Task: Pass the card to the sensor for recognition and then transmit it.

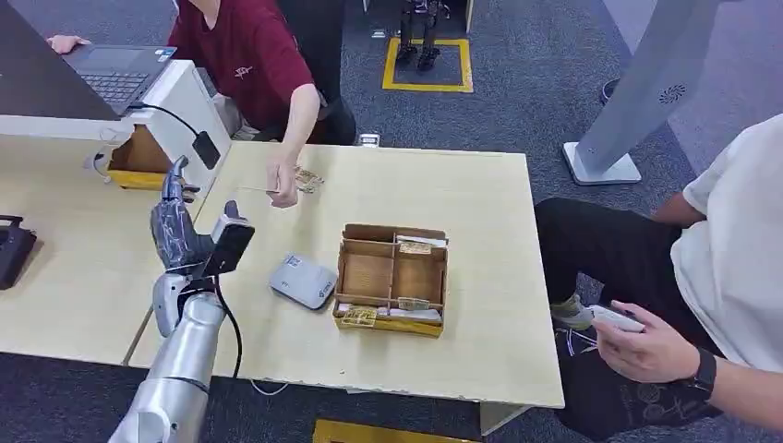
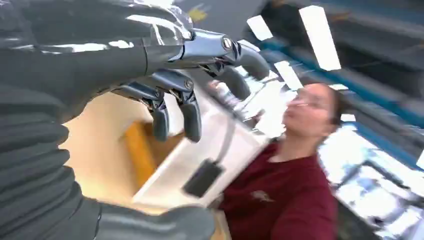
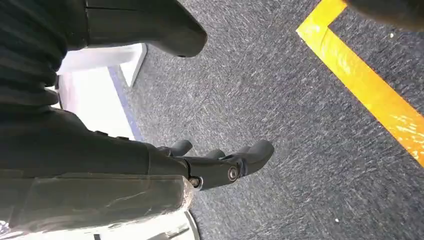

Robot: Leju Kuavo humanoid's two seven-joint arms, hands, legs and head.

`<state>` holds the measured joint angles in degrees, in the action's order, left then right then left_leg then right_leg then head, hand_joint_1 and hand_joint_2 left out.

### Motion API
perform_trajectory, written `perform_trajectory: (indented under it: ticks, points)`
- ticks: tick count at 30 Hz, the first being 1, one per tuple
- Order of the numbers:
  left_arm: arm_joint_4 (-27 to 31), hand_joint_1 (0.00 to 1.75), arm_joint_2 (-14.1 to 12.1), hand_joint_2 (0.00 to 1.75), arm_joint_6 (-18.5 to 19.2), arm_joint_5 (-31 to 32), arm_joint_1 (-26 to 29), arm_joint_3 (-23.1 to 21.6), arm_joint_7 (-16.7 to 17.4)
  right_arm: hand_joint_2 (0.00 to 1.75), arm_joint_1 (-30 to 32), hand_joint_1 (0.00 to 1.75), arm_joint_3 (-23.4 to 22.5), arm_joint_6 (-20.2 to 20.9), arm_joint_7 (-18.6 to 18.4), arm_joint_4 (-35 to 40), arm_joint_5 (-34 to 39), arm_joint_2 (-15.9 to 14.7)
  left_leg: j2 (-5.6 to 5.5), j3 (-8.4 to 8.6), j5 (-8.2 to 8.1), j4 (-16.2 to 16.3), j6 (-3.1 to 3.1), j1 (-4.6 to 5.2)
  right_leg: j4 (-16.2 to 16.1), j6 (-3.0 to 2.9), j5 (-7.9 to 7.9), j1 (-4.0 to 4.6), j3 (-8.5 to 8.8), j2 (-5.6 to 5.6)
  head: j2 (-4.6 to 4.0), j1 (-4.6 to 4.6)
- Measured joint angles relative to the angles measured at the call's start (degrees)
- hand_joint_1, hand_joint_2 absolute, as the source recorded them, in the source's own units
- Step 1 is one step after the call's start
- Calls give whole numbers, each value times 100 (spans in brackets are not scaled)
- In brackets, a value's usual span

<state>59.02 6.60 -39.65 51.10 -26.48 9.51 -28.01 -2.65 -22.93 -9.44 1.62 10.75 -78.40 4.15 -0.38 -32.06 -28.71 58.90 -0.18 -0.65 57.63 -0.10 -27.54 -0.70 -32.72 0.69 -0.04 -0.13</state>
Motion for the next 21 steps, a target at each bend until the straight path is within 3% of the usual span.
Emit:
perform_trajectory:
  ticks: [1, 4, 5, 8, 9, 13, 15, 18, 21]
  points:
    - [-35, 0, -9, 175, -2, -222, 0, -82, 202, 175, 7, 0, -2, -6, -9, 0, 0, 0, 0, -1, 0, 0, 0, 0, 0, 0, 0, 0, 0, -1, 0, 0]
    - [-99, 0, -70, 175, 13, -641, -5, -267, 340, 175, 15, 0, -7, -17, -37, 0, -2, 2, -1, -1, 0, 0, 0, 0, 0, 0, 0, 0, 0, -2, 0, 0]
    - [-118, 0, -98, 0, 30, -760, -5, -328, 347, 175, 16, 0, -7, -17, -48, 0, 0, 2, -1, -1, 0, 0, 0, 0, 0, 0, 0, 0, 0, -1, 0, -2]
    - [-114, 0, -145, 0, 447, -1221, 26, -503, 382, 175, 27, 0, -29, -57, -48, 0, 44, 0, -1, -2, 0, 0, 0, 1, 0, 0, 0, 0, 1, -1, 0, 2]
    - [-14, 0, -153, 175, 893, -1548, 99, -588, 397, 175, 32, 0, -52, -96, -44, 0, 87, 0, -1, -2, 0, 0, 0, 2, 0, 0, 0, 0, 1, -1, 0, -2]
    - [626, 0, -300, 175, 2305, -2223, 635, -1037, 323, 175, 65, 0, -175, -133, 4, 2, 221, 0, 2, -7, -3, -1, 3, 1, -1, 1, -2, 0, -1, 2, 0, 0]
    - [1152, 0, -430, 175, 2672, -2371, 1074, -1335, 153, 175, 84, 0, -229, -138, 48, 0, 270, -2, 18, -6, -11, -2, 3, 1, -1, 2, -4, 0, -3, 20, 0, 4]
    - [2059, 0, -762, 175, 2837, -2337, 1877, -1705, -214, 175, 138, 0, -347, -138, 63, 0, 349, -15, 34, -4, -23, -2, -2, 1, -1, -3, -12, 0, -10, 35, 0, -2]
    - [2862, 0, -1072, 175, 2668, -2076, 2668, -1937, -451, 175, 167, 0, -453, -142, 59, 0, 413, -37, 32, -4, -27, -2, -6, 0, -1, -1, -24, 0, -12, 34, 0, 0]
